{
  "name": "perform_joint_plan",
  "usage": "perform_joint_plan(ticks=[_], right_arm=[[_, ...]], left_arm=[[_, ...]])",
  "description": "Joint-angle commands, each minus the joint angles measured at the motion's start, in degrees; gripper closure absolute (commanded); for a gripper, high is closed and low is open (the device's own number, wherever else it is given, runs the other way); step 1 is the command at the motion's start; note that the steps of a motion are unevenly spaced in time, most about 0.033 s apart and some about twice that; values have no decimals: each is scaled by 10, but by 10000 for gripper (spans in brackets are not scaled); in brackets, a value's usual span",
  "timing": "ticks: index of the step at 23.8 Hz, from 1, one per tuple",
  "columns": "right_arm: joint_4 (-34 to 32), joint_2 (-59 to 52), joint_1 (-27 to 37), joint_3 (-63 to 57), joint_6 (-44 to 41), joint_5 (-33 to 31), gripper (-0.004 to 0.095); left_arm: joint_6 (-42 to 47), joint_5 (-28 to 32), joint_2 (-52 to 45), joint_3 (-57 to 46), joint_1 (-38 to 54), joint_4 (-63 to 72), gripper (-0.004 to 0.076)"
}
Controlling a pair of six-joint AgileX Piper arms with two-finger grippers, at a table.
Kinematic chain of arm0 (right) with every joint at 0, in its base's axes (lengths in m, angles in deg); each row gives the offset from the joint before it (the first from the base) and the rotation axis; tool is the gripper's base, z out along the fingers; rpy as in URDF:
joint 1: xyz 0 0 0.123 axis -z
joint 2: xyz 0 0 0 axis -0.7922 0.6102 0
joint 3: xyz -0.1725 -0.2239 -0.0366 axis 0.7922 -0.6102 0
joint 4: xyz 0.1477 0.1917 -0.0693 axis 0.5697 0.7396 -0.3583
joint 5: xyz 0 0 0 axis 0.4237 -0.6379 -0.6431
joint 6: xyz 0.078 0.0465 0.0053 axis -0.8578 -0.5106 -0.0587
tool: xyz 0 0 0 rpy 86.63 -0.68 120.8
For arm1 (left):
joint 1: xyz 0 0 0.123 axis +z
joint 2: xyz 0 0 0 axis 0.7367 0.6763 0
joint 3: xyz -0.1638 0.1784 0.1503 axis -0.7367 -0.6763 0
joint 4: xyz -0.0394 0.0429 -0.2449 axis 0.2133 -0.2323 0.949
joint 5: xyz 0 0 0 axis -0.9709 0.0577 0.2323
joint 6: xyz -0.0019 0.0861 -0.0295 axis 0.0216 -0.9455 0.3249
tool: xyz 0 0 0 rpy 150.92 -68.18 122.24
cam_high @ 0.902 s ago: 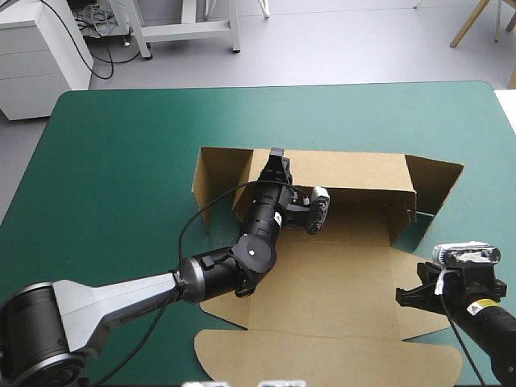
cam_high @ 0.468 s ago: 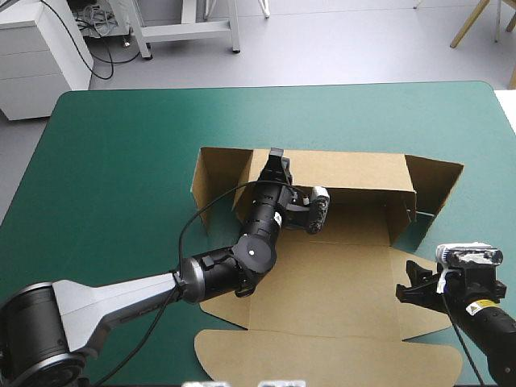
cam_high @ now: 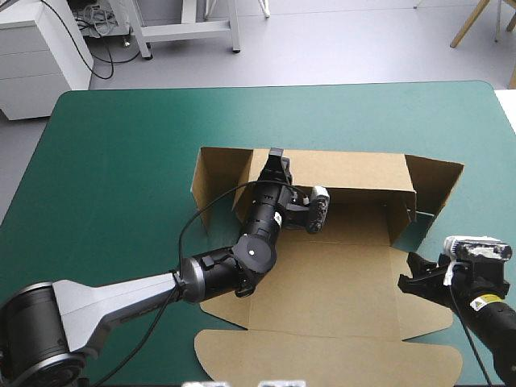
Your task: Fold the box
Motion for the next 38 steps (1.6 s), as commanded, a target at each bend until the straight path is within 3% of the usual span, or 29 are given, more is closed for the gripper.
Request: perform_joint_plan(ticks=[1, 7, 13, 18, 22, 27, 38], right_arm=[[-28, 16, 1, 90, -33, 10, 372], [-104, 113, 1, 233, -108, -31, 372], [-104, 263, 1, 387, -115, -70, 372], [-105, 455, 1, 607, -115, -148, 372], [-112, 557, 1, 703, -115, -206, 372], [-154, 607, 1, 712, -115, -239, 409], [-161, 605, 1, 662, -97, -292, 427]], left_arm=[[12, -21, -26, 7, -2, -2, 734], [47, -47, -26, 7, -2, 2, 734], [57, -60, -26, 7, -2, 2, 734], [57, -63, -26, 7, -2, 30, 734], [65, -72, -26, 7, -2, 30, 734], [88, -90, -26, 7, -2, 37, 734], [88, -90, -26, 7, -2, 58, 734]])
